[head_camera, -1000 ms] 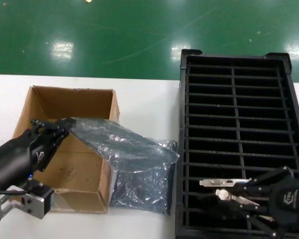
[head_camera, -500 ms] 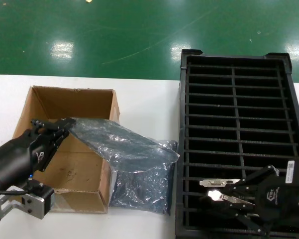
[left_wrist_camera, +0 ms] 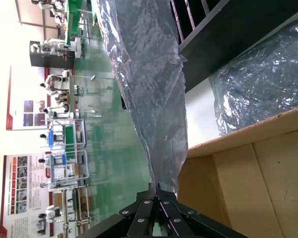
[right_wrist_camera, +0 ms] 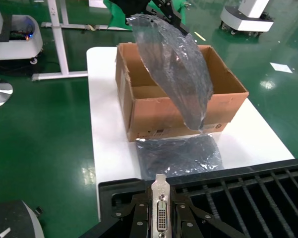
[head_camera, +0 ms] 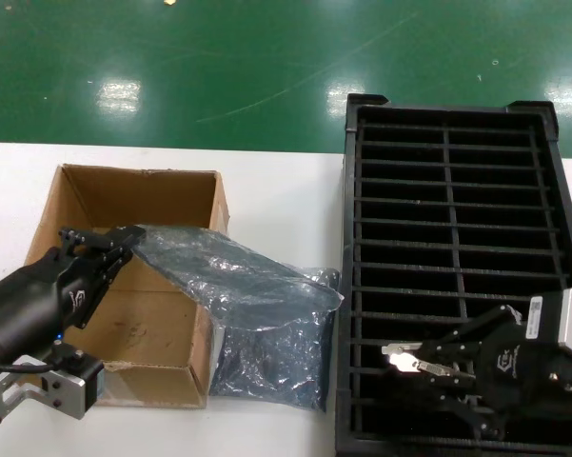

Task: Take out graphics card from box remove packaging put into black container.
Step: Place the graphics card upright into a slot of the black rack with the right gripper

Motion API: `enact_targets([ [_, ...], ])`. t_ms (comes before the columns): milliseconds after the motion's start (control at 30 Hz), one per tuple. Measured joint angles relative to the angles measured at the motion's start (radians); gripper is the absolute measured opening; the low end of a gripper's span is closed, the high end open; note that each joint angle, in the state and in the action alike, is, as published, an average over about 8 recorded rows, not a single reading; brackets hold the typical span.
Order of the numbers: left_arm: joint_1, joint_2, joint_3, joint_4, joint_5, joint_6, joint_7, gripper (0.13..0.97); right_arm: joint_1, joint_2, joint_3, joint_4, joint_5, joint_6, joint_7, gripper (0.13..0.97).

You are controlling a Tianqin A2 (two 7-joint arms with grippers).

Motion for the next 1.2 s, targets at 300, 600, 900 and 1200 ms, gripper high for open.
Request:
enact_targets([
  [300, 0.000, 0.000, 0.000, 0.000, 0.000, 0.000, 0.000, 0.139, 0.013, -0.015, 0.006, -0.023, -0.019, -0.006, -0.017, 0.189],
  [600, 0.000, 0.000, 0.000, 0.000, 0.000, 0.000, 0.000, 0.139, 0.015, -0.017, 0.011, -0.039, -0.027, -0.011, -0.040, 0.189],
  [900, 0.000, 0.000, 0.000, 0.000, 0.000, 0.000, 0.000, 0.139, 0.007, -0.018, 0.011, -0.038, -0.022, -0.018, -0.065, 0.189],
  [1200, 0.000, 0.000, 0.000, 0.000, 0.000, 0.000, 0.000, 0.139, 0.002, -0.023, 0.001, -0.035, -0.014, -0.031, -0.091, 0.189],
])
